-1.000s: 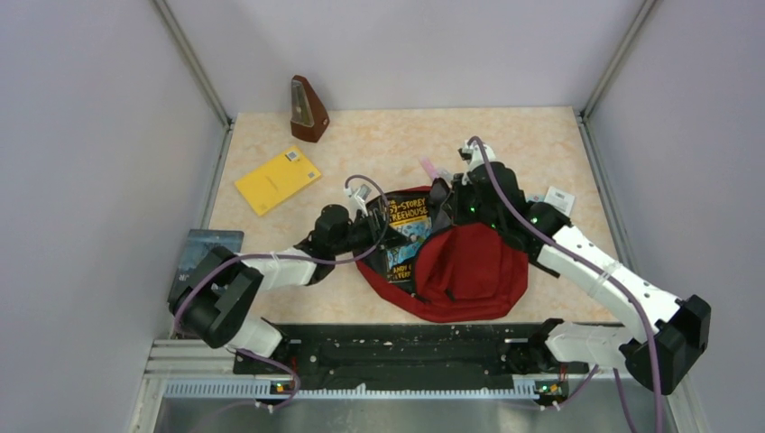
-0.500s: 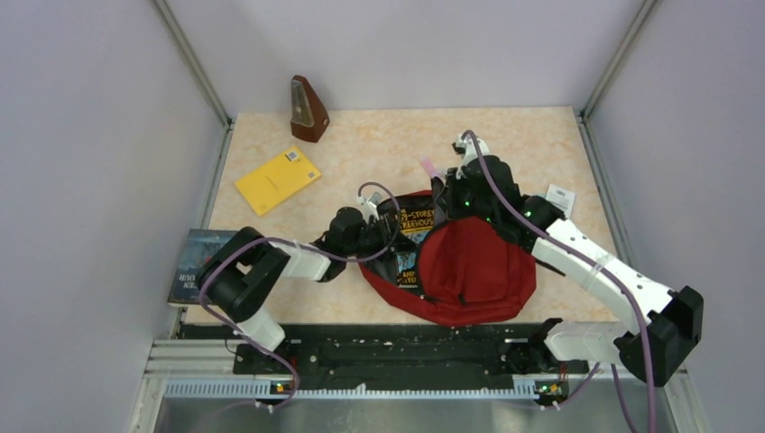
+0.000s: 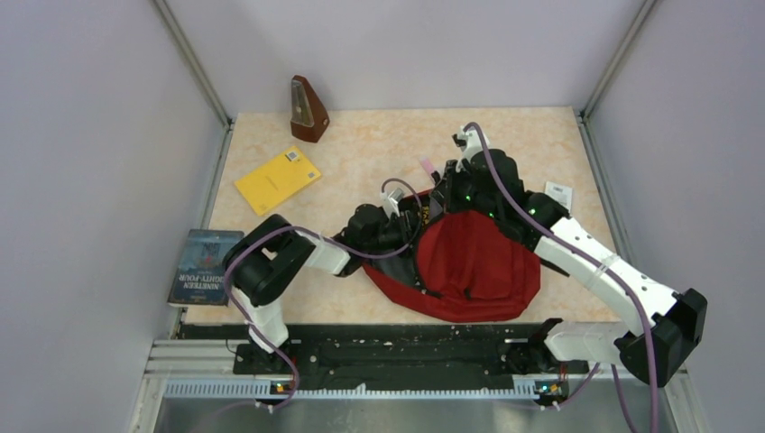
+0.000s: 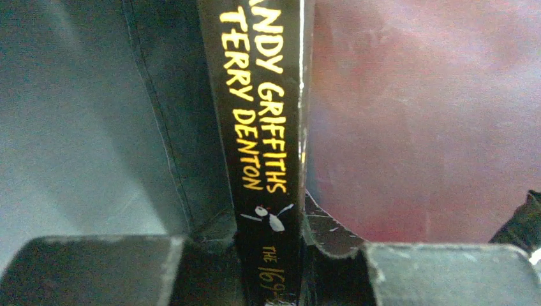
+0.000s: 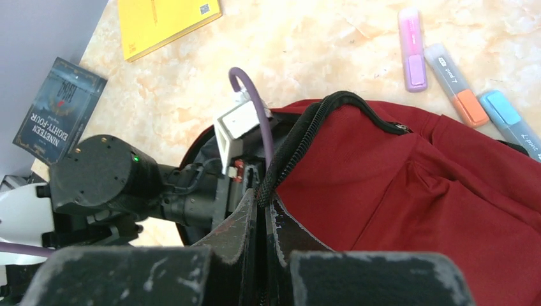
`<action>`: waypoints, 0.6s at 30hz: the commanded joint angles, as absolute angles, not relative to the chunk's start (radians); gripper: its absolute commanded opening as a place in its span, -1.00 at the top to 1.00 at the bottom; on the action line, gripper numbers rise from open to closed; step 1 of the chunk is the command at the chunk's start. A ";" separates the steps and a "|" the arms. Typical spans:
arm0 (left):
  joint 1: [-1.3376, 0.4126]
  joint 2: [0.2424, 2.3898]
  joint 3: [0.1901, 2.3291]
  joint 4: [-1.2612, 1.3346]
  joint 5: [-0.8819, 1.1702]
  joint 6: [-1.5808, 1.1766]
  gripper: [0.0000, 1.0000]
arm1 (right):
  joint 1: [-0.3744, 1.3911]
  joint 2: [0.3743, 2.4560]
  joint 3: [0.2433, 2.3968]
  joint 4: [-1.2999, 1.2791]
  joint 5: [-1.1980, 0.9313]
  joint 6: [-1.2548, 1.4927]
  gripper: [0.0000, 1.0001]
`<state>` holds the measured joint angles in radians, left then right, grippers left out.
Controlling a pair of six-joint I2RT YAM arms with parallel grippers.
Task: Pack the student bag
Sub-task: Place the book in the student bag.
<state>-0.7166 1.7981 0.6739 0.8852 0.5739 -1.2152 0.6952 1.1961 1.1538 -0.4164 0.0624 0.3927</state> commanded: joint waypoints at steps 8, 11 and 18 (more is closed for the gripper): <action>-0.812 1.938 0.756 1.075 0.516 -1.193 0.97 | 0.689 1.205 1.197 -0.326 0.077 0.377 1.00; -0.812 1.945 0.754 1.014 0.486 -1.134 0.52 | 0.689 1.206 1.190 -0.328 0.080 0.375 1.00; -0.812 1.792 0.735 0.655 0.316 -0.922 -0.44 | 0.689 1.195 1.172 -0.330 0.090 0.371 1.00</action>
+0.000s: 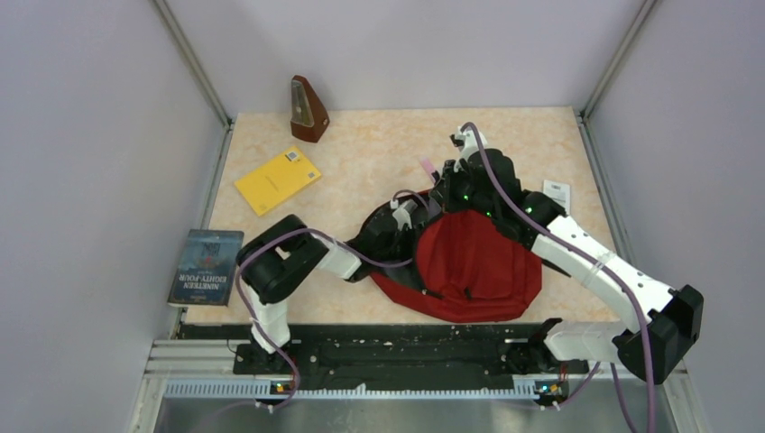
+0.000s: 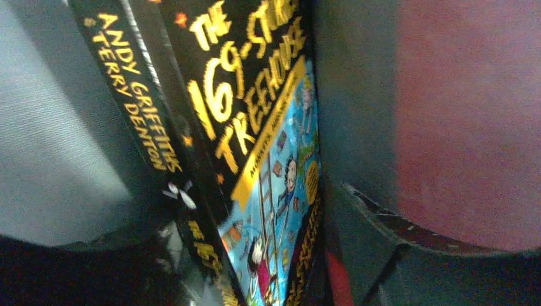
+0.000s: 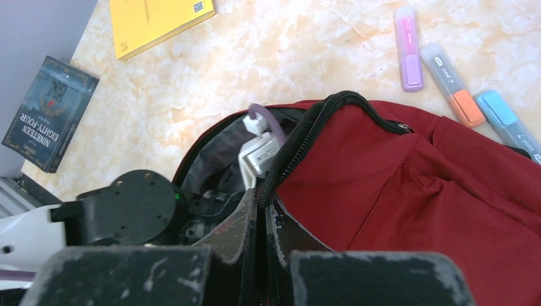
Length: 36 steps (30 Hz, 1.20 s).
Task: Pack the student bag
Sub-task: Place the book in the student bag.
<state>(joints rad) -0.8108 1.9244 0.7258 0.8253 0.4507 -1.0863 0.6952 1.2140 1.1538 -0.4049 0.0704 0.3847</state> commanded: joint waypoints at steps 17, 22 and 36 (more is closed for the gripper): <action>-0.810 1.419 0.657 0.286 -0.080 -0.701 -0.82 | 0.689 1.156 1.125 -0.355 0.141 0.352 1.00; -0.810 1.317 0.662 0.157 -0.201 -0.660 -0.82 | 0.689 1.142 1.112 -0.352 0.145 0.353 1.00; -0.412 1.081 0.677 -0.146 -0.270 -0.606 -0.94 | 0.689 1.143 1.069 -0.326 0.179 0.331 1.00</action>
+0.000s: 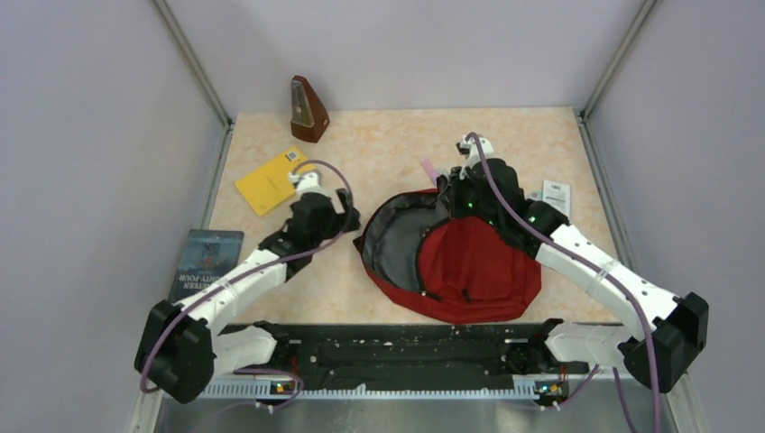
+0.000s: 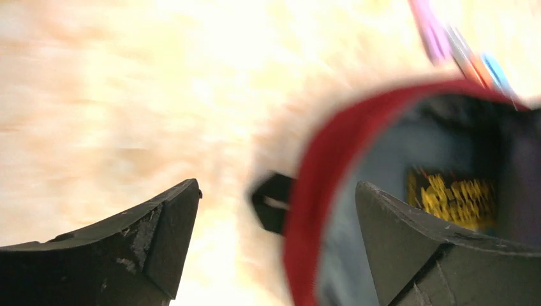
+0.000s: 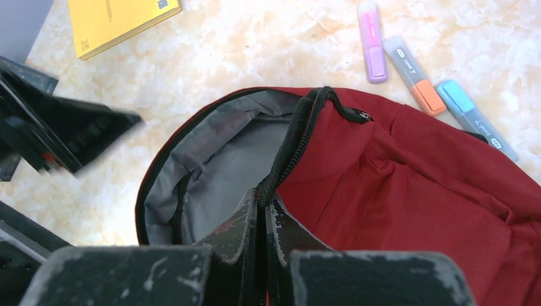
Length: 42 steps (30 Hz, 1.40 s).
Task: Pack the student bag
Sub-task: Place the book in the student bag, then pick up the book from the center of the board.
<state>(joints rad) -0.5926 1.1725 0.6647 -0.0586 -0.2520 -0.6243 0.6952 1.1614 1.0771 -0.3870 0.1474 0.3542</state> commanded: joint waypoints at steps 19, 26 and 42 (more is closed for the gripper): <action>0.512 0.852 0.594 -0.305 -0.443 -0.699 -0.95 | 0.689 1.067 0.958 -0.285 0.204 0.312 1.00; 0.752 0.860 0.488 -0.255 -0.395 -0.846 -0.95 | 0.689 1.047 0.950 -0.287 0.202 0.292 1.00; 0.931 0.983 0.429 -0.068 -0.275 -0.830 -0.95 | 0.689 1.032 0.944 -0.302 0.206 0.279 1.00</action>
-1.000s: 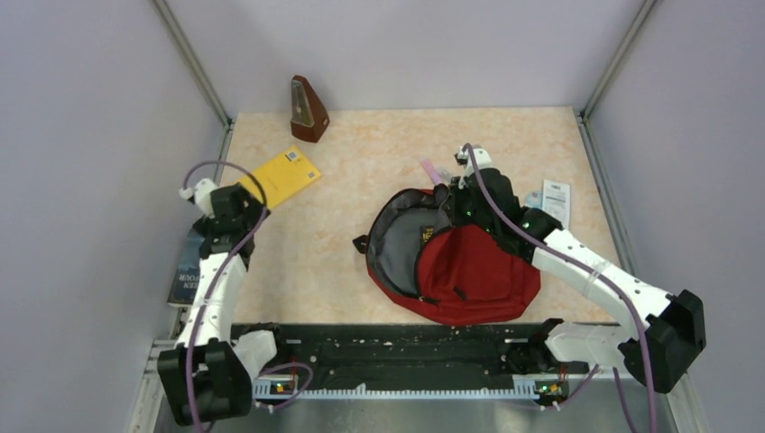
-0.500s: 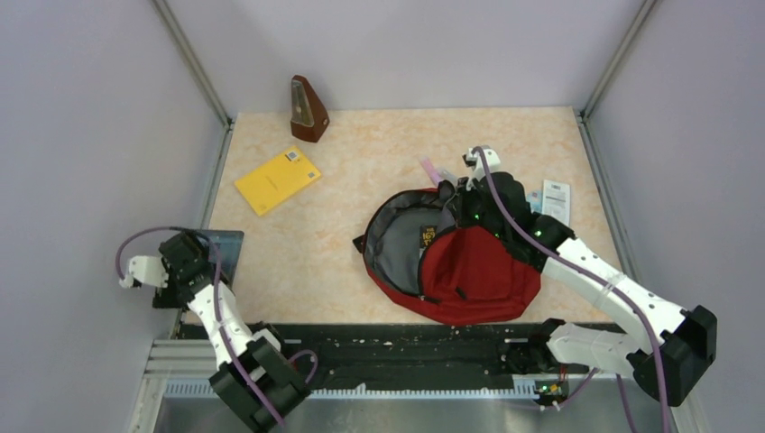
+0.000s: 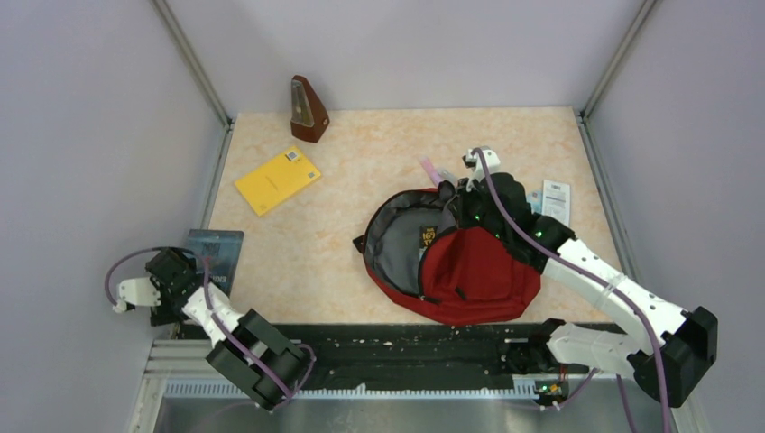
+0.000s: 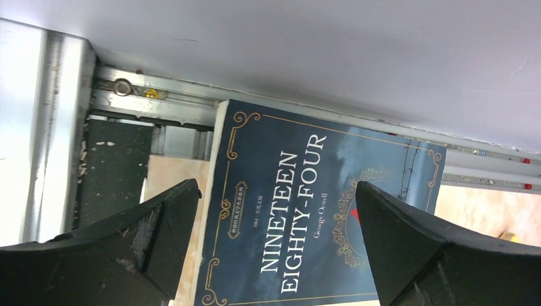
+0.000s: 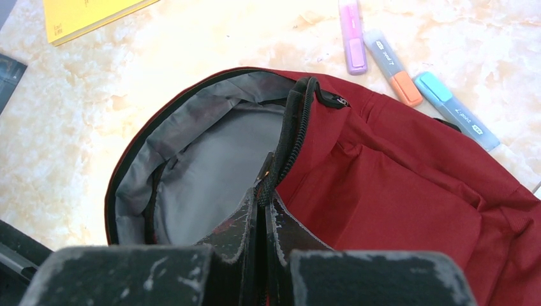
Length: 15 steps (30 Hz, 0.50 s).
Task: Pack the student bag
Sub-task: Pick up the book from the center of the board.
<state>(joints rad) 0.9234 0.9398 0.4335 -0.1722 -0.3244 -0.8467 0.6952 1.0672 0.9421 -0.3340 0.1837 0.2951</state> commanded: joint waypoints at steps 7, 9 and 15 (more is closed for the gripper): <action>0.938 1.062 0.447 -0.033 -0.284 -0.854 -0.95 | 0.689 1.014 0.927 -0.321 0.220 0.277 1.00; 0.940 1.088 0.461 -0.027 -0.263 -0.853 -0.95 | 0.689 1.010 0.922 -0.330 0.229 0.276 1.00; 0.941 1.173 0.461 0.018 -0.170 -0.862 -0.91 | 0.688 0.991 0.914 -0.337 0.249 0.271 1.00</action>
